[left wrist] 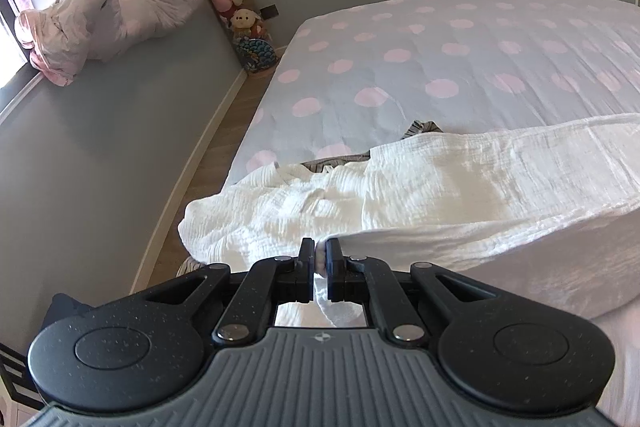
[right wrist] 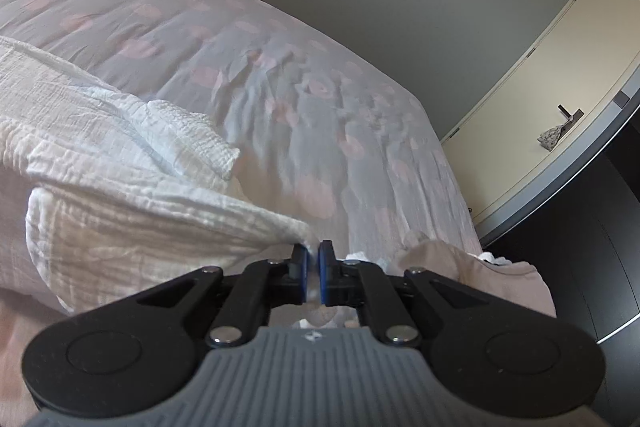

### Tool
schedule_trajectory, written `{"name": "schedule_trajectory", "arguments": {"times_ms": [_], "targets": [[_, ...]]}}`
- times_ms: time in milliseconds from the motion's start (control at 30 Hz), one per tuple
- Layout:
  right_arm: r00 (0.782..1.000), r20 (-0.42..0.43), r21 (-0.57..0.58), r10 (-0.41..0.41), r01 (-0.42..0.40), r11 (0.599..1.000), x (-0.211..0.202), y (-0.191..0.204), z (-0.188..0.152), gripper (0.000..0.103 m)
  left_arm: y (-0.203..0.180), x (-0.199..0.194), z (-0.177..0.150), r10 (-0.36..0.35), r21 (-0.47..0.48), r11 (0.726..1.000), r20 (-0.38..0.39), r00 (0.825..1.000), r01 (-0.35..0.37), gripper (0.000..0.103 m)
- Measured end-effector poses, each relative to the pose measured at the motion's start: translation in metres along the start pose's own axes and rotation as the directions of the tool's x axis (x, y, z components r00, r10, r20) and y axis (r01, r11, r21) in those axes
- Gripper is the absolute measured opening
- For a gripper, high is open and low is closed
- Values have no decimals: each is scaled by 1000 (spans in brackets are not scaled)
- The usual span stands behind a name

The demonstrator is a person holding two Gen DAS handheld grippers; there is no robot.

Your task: Fold clothes

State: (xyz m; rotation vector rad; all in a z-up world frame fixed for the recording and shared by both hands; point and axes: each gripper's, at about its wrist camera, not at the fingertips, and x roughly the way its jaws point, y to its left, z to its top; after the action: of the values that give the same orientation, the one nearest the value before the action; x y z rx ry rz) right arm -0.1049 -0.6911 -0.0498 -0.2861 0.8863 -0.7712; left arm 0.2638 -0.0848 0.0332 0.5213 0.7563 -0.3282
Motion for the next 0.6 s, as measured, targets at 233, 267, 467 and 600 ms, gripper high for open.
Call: {"name": "schedule_trajectory", "arguments": {"times_ms": [233, 267, 467, 600], "targets": [[999, -31, -35, 24, -25, 999, 71, 15, 45, 7, -17, 78, 63, 45, 33, 999, -50, 998, -43, 4], [999, -38, -40, 25, -27, 999, 83, 18, 50, 7, -20, 90, 70, 49, 38, 998, -57, 997, -46, 4], [997, -66, -62, 27, -31, 998, 141, 40, 73, 7, -40, 158, 94, 69, 84, 995, -110, 992, -60, 4], [996, -87, -82, 23, -30, 996, 167, 52, 78, 7, -47, 197, 97, 72, 87, 994, -136, 988, -61, 4]]}}
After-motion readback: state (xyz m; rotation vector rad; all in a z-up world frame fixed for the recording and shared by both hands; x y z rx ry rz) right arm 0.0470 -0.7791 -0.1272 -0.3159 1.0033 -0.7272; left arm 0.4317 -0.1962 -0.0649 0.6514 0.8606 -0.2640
